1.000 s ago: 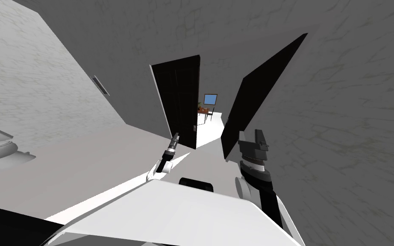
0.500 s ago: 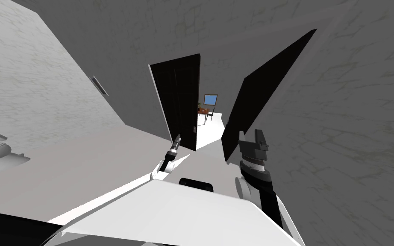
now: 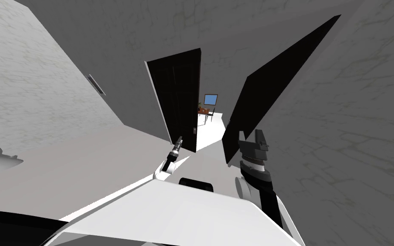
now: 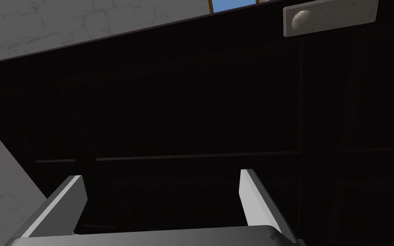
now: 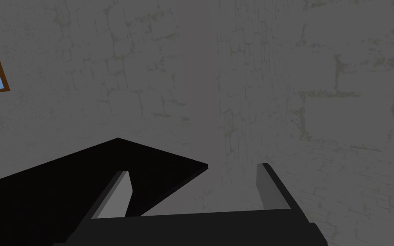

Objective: Push the door open

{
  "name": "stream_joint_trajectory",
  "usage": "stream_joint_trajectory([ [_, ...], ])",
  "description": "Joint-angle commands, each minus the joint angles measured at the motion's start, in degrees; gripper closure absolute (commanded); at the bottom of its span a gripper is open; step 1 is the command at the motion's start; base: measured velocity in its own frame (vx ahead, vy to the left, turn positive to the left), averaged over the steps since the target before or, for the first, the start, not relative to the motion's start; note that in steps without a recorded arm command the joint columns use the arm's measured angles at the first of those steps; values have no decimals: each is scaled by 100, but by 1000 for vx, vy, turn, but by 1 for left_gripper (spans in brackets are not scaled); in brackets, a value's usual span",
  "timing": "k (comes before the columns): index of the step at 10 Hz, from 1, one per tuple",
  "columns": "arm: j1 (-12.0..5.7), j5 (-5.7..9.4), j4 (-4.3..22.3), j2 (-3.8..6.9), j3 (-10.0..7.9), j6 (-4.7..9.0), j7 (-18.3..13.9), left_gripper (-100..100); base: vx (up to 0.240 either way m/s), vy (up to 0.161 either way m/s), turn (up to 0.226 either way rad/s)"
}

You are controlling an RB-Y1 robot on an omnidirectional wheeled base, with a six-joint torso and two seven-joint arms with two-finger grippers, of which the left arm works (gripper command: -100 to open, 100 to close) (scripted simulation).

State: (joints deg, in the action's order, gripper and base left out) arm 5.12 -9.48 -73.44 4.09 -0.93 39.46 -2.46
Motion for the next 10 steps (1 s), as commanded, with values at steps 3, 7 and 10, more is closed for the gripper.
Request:
stream_joint_trajectory([
  [3, -227, -37, 619, -48, 22, 114, -80, -100, 83, 17, 1],
  [7, -458, -76, 1255, -108, 48, 210, -167, -100, 101, 17, 1],
  [10, -617, -102, 1685, -162, 65, 277, -227, -100, 100, 7, 1],
])
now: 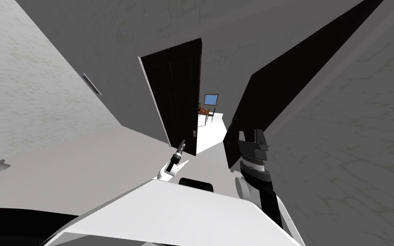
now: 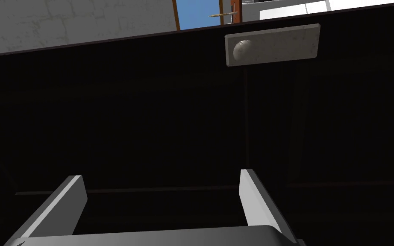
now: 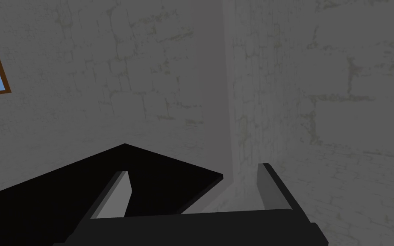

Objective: Push the door open

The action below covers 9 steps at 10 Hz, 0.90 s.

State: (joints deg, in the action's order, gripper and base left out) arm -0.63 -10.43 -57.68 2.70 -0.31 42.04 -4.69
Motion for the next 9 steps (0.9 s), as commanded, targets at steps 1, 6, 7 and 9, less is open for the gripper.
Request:
stream_joint_trajectory([
  [1, -96, -16, 252, -41, 8, 40, -24, -100, 98, 15, 3],
  [6, -328, -55, 882, -140, 34, 138, -111, -100, 98, 9, 1],
  [7, -371, -62, 999, -160, 39, 156, -127, -100, 89, 19, 1],
  [9, -480, -80, 1293, -219, 51, 201, -168, -100, 101, 11, 0],
])
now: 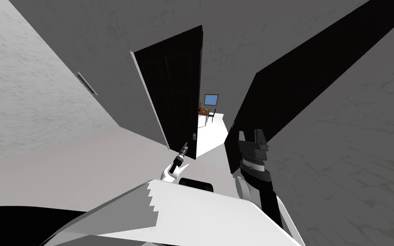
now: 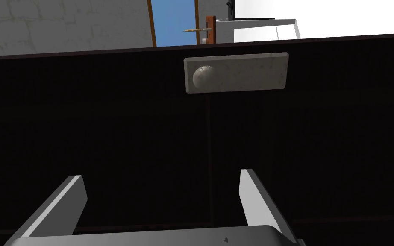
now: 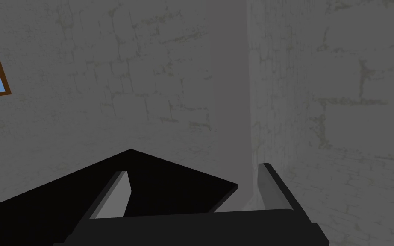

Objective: Push the door open

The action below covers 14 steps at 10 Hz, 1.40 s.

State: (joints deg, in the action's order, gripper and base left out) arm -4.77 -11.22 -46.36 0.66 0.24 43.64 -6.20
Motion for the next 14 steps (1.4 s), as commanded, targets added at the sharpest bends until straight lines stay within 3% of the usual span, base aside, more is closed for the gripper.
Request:
stream_joint_trajectory([
  [1, -65, -2, 161, -15, -4, 42, -17, -100, 109, 5, 2],
  [6, -309, -43, 822, -177, 23, 144, -109, -100, 127, 9, 1],
  [7, -283, -34, 762, -147, 14, 153, -89, -100, 73, 7, 0],
  [8, -292, -22, 794, -10, 2, 168, -83, -100, 112, -3, -30],
  [10, -297, -7, 815, 78, -15, 179, -67, -100, 202, -36, -24],
  [12, -303, 11, 839, 99, -35, 191, -48, -100, 201, -57, -24],
  [14, -309, 33, 867, 19, -58, 206, -26, -100, 206, -40, -29],
])
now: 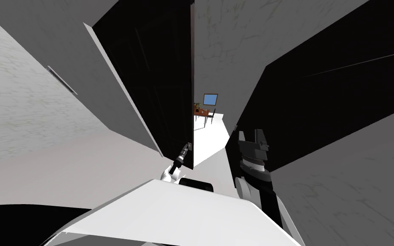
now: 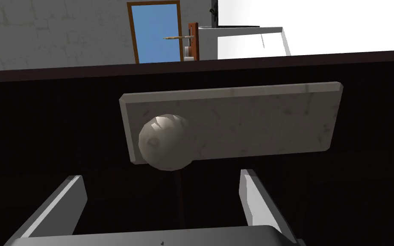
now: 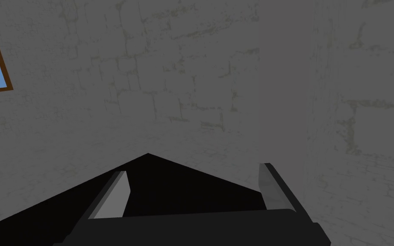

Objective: Push the door open

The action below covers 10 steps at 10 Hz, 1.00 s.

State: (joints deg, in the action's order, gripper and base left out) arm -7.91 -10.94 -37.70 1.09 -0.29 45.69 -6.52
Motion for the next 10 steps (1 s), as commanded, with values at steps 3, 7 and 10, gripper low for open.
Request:
stream_joint_trajectory([
  [3, -20, 21, 75, -143, -28, 44, 36, -100, 143, -22, -10],
  [7, -20, 21, 75, -143, -28, 44, 36, 100, -16, 5, -6],
  [10, -19, 63, 85, -43, -93, 29, 64, 100, 32, -14, 8],
])
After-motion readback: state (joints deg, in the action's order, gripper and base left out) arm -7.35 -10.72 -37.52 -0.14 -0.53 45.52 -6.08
